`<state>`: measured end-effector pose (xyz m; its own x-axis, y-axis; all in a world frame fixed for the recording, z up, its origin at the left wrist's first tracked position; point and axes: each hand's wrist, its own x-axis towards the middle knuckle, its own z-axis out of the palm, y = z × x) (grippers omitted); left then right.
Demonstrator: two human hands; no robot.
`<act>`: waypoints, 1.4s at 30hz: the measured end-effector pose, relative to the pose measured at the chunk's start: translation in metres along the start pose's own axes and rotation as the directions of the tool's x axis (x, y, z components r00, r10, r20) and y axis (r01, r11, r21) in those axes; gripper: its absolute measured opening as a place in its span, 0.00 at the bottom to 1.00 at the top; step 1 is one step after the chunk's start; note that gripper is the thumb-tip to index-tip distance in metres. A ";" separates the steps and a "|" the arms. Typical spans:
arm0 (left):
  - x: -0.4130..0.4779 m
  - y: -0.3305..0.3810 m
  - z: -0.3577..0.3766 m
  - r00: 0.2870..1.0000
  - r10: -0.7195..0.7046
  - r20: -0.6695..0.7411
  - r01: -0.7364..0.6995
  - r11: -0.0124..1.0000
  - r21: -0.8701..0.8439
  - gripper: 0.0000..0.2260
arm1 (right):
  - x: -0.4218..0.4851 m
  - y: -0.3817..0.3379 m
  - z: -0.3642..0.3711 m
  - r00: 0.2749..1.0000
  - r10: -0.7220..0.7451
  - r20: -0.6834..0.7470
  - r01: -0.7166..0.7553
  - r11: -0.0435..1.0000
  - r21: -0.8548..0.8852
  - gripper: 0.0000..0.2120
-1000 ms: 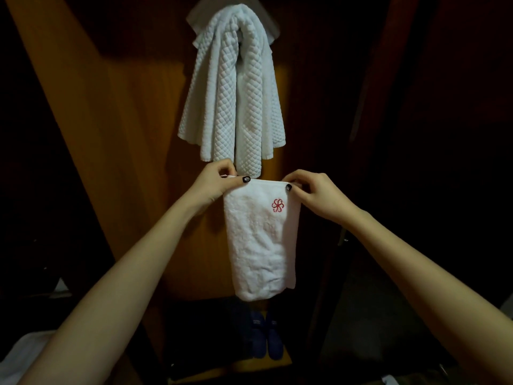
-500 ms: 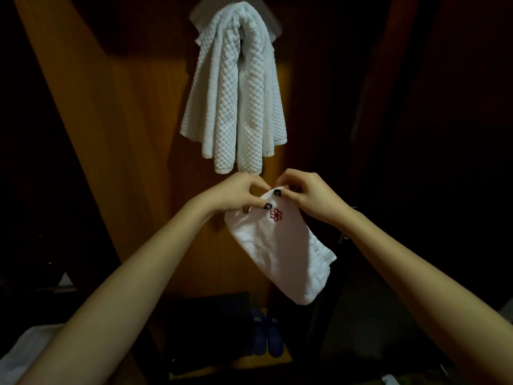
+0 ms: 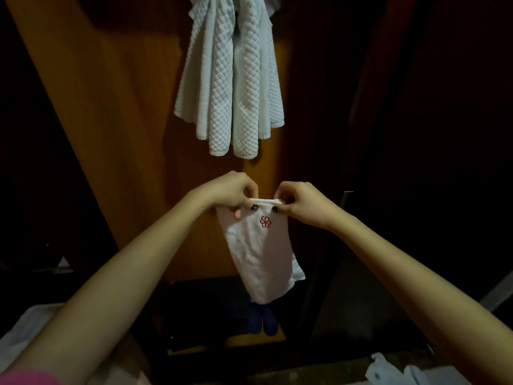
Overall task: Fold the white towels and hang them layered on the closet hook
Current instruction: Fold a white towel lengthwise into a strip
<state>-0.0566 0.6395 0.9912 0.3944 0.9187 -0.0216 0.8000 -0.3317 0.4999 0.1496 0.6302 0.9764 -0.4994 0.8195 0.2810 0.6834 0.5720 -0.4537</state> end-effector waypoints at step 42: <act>-0.018 0.000 -0.007 0.800 0.188 -0.570 -0.480 0.771 -0.419 0.07 | 0.023 -0.022 0.008 0.961 0.106 -0.256 0.132 0.639 0.758 0.02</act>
<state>-0.0671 0.6246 0.9980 0.2080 0.7945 0.5706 0.2382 -0.6069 0.7582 0.1188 0.6363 0.9858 -0.2713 0.8567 0.4387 -0.0327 0.4474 -0.8938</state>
